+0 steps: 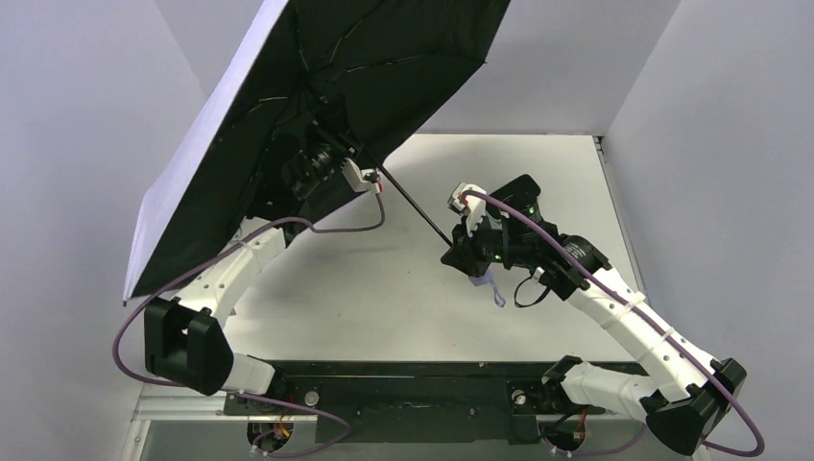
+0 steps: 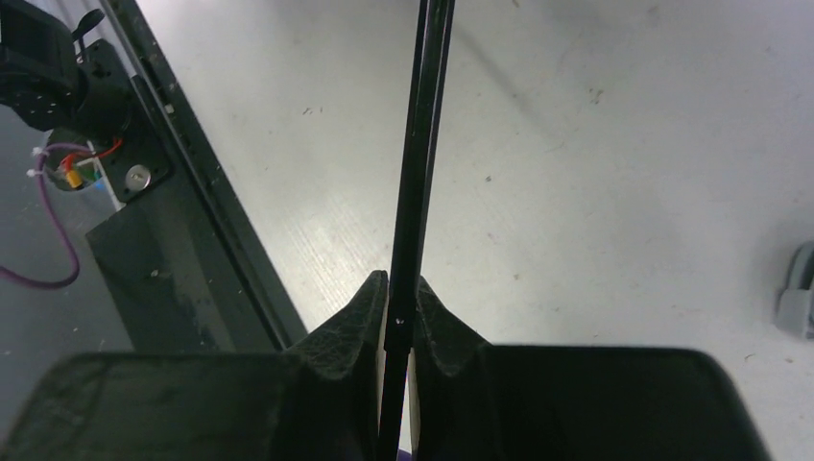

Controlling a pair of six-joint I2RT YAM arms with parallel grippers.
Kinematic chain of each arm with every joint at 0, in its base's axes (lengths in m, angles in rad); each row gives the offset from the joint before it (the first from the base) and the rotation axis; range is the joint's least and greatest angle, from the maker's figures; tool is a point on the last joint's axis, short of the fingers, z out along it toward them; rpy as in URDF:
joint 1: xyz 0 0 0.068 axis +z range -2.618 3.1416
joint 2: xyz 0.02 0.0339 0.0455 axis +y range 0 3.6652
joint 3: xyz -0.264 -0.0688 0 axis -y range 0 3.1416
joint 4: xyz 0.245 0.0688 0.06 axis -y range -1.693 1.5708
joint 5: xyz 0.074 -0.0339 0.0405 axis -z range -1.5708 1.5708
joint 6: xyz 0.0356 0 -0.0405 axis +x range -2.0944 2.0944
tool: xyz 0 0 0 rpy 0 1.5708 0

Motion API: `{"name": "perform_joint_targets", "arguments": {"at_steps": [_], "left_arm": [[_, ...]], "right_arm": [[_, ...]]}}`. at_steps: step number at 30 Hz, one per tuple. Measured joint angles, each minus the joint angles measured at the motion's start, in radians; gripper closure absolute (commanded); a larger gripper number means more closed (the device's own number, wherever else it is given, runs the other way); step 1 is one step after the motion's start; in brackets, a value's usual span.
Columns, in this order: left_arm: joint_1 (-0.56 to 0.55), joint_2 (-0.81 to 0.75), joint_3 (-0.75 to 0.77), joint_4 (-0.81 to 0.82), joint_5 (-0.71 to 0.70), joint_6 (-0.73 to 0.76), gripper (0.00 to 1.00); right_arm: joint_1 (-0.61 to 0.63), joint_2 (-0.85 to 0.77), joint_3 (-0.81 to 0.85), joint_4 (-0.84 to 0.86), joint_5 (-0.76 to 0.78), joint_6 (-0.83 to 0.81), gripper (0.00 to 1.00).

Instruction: Open the umbrella

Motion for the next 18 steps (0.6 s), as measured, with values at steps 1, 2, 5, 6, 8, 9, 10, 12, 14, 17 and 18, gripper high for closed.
{"name": "perform_joint_targets", "arguments": {"at_steps": [1,2,5,6,8,9,10,12,14,17,18], "left_arm": [[-0.006,-0.006,-0.013,0.000,-0.019,0.001,0.57],[-0.015,-0.012,-0.029,0.000,-0.040,0.002,0.57],[-0.032,-0.027,-0.073,-0.009,-0.100,-0.002,0.56],[-0.032,-0.033,-0.085,-0.013,-0.116,-0.004,0.56],[-0.037,-0.048,-0.105,-0.015,-0.142,-0.007,0.57],[-0.042,-0.055,-0.111,-0.014,-0.152,-0.010,0.56],[-0.049,-0.062,-0.116,-0.014,-0.162,-0.011,0.54],[-0.061,-0.075,-0.126,-0.014,-0.179,-0.016,0.51],[-0.071,-0.093,-0.145,-0.014,-0.197,-0.023,0.48],[-0.084,-0.132,-0.190,-0.012,-0.229,-0.028,0.47],[-0.088,-0.142,-0.203,-0.012,-0.237,-0.030,0.46]], "right_arm": [[0.000,0.000,0.000,-0.012,-0.005,0.002,1.00],[0.000,0.000,0.000,-0.027,-0.011,0.005,1.00],[0.000,-0.006,0.000,-0.082,-0.021,0.016,1.00],[0.000,-0.011,-0.001,-0.102,-0.021,0.018,1.00],[0.000,-0.022,-0.001,-0.129,-0.024,0.023,1.00],[0.000,-0.028,-0.001,-0.140,-0.027,0.024,1.00],[0.000,-0.034,-0.001,-0.149,-0.027,0.024,1.00],[0.000,-0.045,-0.001,-0.161,-0.028,0.024,1.00],[0.000,-0.050,-0.002,-0.169,-0.034,0.024,1.00],[0.000,-0.050,-0.004,-0.180,-0.051,0.024,1.00],[0.002,-0.050,-0.005,-0.182,-0.056,0.023,1.00]]}}
